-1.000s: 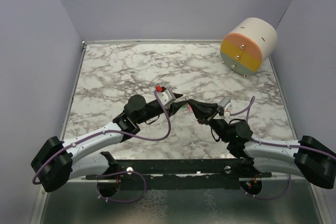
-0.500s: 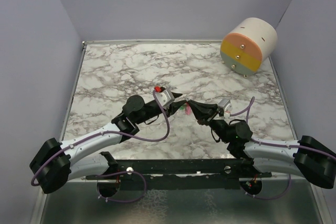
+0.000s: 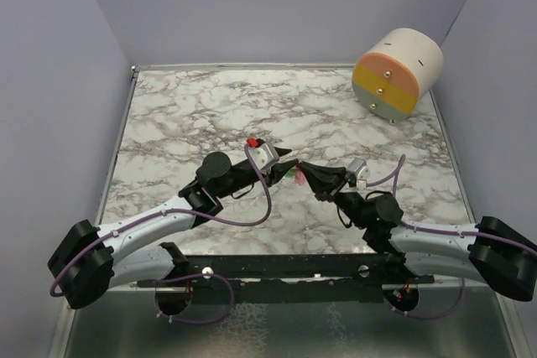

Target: Put the keys on the keyring

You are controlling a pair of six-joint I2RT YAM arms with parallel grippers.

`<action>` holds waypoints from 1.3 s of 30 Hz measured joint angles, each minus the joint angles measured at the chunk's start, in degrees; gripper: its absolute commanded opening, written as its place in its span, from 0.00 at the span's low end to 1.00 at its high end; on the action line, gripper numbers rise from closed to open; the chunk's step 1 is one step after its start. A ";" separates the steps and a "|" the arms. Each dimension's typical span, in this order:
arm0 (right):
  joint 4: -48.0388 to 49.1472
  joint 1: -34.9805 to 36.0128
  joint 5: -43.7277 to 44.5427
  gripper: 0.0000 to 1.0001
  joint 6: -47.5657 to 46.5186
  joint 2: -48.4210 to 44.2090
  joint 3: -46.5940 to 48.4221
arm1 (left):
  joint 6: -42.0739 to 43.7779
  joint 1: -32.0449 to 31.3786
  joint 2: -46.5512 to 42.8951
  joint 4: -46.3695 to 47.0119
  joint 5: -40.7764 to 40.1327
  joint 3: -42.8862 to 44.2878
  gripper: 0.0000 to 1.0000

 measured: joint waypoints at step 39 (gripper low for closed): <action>-27.39 0.00 2.75 0.43 6.67 -8.68 7.87 | 4.07 0.35 3.50 -0.52 -2.23 0.87 0.00</action>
